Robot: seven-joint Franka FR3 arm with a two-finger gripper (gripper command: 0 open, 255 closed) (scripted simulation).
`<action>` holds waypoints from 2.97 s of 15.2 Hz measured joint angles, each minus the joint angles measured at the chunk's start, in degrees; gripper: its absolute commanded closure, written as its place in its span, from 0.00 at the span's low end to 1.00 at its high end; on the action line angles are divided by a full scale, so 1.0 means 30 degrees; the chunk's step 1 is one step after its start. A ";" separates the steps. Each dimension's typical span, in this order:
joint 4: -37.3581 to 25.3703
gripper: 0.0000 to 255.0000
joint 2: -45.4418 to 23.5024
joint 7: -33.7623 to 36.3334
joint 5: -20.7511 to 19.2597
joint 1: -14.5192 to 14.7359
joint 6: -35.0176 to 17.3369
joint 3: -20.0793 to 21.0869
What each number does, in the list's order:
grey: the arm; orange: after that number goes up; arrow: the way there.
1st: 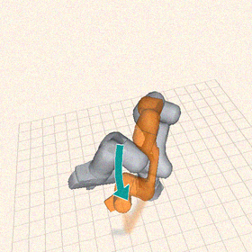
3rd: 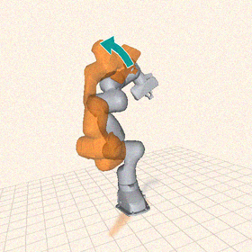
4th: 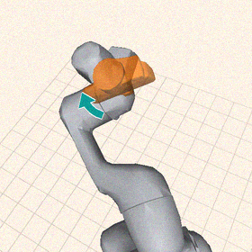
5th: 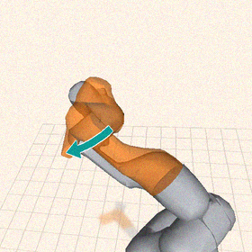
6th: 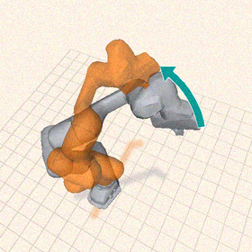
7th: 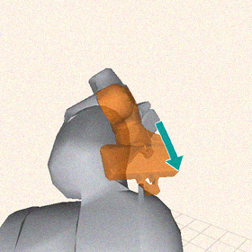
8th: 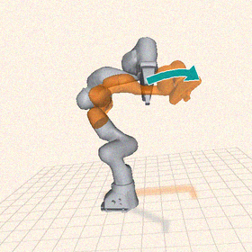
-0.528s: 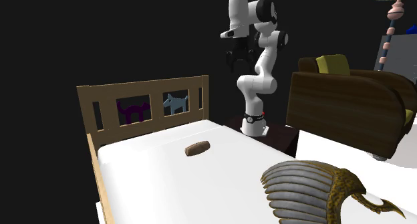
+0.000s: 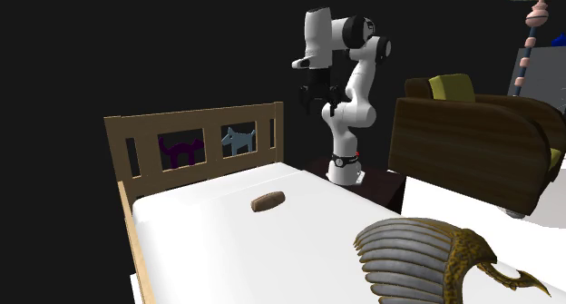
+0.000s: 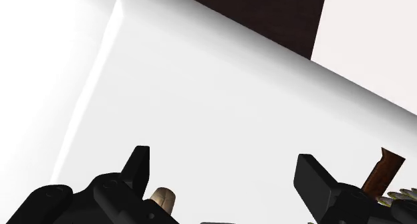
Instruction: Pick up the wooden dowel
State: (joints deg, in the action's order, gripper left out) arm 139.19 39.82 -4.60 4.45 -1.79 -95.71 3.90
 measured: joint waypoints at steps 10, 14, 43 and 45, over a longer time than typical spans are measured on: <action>0.0489 0.00 -0.5640 0.2072 -0.0744 -0.0885 -0.7063 0.1078; -0.0165 0.00 -0.8402 0.2976 -0.1501 -0.1396 -0.9516 0.1273; -0.3866 1.00 -1.7898 0.7298 -0.5381 -0.1923 -1.6020 0.0918; -0.3863 1.00 -1.7789 0.7264 -0.5338 -0.1932 -1.5909 0.0935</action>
State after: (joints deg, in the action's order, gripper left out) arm 127.60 -13.55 17.19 -11.57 -7.59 -143.44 6.70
